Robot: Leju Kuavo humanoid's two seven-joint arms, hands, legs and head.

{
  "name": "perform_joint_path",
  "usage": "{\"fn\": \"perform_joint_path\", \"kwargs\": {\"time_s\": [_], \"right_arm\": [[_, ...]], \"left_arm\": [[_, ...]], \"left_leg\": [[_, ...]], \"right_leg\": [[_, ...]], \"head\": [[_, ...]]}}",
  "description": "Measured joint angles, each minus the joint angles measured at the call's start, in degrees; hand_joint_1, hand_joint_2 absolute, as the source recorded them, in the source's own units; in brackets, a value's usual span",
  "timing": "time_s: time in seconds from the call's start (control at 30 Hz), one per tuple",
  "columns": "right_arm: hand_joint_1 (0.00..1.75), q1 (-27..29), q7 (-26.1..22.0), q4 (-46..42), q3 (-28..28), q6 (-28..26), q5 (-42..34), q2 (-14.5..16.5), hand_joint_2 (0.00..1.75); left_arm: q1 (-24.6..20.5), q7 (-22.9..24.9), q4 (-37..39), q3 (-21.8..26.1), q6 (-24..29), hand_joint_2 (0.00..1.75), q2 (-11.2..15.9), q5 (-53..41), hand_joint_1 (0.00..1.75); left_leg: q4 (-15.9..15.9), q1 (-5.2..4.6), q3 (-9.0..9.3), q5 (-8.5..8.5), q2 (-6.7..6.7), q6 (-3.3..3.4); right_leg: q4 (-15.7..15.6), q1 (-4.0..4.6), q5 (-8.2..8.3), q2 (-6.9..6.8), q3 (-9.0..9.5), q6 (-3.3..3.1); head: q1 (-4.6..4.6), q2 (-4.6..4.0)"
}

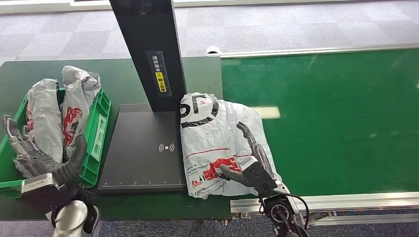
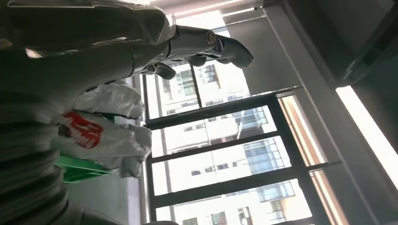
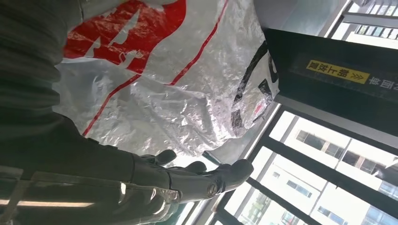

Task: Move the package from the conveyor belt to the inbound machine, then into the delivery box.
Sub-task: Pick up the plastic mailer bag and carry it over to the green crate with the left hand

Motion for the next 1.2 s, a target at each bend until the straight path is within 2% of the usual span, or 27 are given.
{"fn": "perform_joint_path", "kwargs": {"time_s": [0.13, 0.3, 0.4, 0.53, 0.67, 0.9, 1.2], "right_arm": [[0.0, -2.6, -0.1, 0.8, 0.8, 0.9, -0.4, 1.0, 1.75], [0.0, -5.4, -0.4, 2.0, 1.6, 1.9, -0.8, 2.9, 1.75], [0.0, -5.9, -1.1, 1.8, 1.8, 2.1, -0.9, 3.4, 1.75], [0.0, -5.9, -2.0, -0.6, 1.7, 2.1, -1.7, 3.5, 1.75], [0.0, -5.9, -2.2, -3.0, 1.5, 2.1, -2.1, 3.5, 1.75], [0.0, -5.8, -2.2, -5.7, 0.6, 2.1, -3.0, 3.4, 1.75], [0.0, -5.3, -2.4, -6.9, -0.9, 1.5, -3.2, 3.2, 1.75]], "left_arm": [[-0.8, 3.2, -4.9, -1.9, -9.3, 1.75, -0.4, -1.0, 0.0], [-1.7, 10.3, -5.2, -9.8, -19.7, 1.75, -1.3, -6.1, 0.0], [-2.4, 14.9, -2.1, -13.6, -24.9, 1.75, -1.6, -10.9, 0.0], [-5.0, 20.0, 7.2, -18.1, -33.0, 1.75, -1.6, -19.8, 0.0], [-7.0, 20.6, 14.9, -21.0, -35.0, 1.75, -1.7, -22.2, 0.0], [-10.5, 22.2, 23.2, -24.3, -39.4, 1.75, -1.8, -26.2, 0.0], [-14.9, 22.7, 32.2, -28.4, -41.8, 1.75, -2.9, -30.2, 0.0]], "left_leg": [[0.0, -0.04, 0.03, 0.01, 0.01, 0.0], [0.0, -0.09, 0.06, 0.01, 0.0, 0.01], [0.0, -0.09, 0.06, 0.0, -0.01, 0.01], [0.0, -0.08, 0.05, 0.0, 0.0, 0.01], [0.0, -0.08, 0.08, 0.0, 0.06, 0.01], [0.0, -0.08, 0.08, 0.0, 0.05, 0.01], [0.0, -0.08, 0.07, -0.01, 0.04, 0.01]], "right_leg": [[0.0, -0.04, 0.01, 0.0, 0.03, 0.01], [0.0, -0.09, 0.02, 0.0, 0.05, 0.02], [0.0, -0.09, 0.01, 0.0, 0.02, 0.02], [0.0, -0.08, 0.02, 0.02, 0.01, 0.01], [0.0, -0.08, 0.03, 0.13, 0.01, 0.0], [0.0, -0.08, 0.03, 0.12, 0.01, 0.0], [0.0, -0.08, 0.03, 0.11, 0.01, 0.01]], "head": [[0.0, 0.0], [0.0, 0.0], [-0.01, 0.0], [-0.01, 0.0], [-0.01, 0.0], [-0.01, 0.0], [0.0, 0.0]]}}
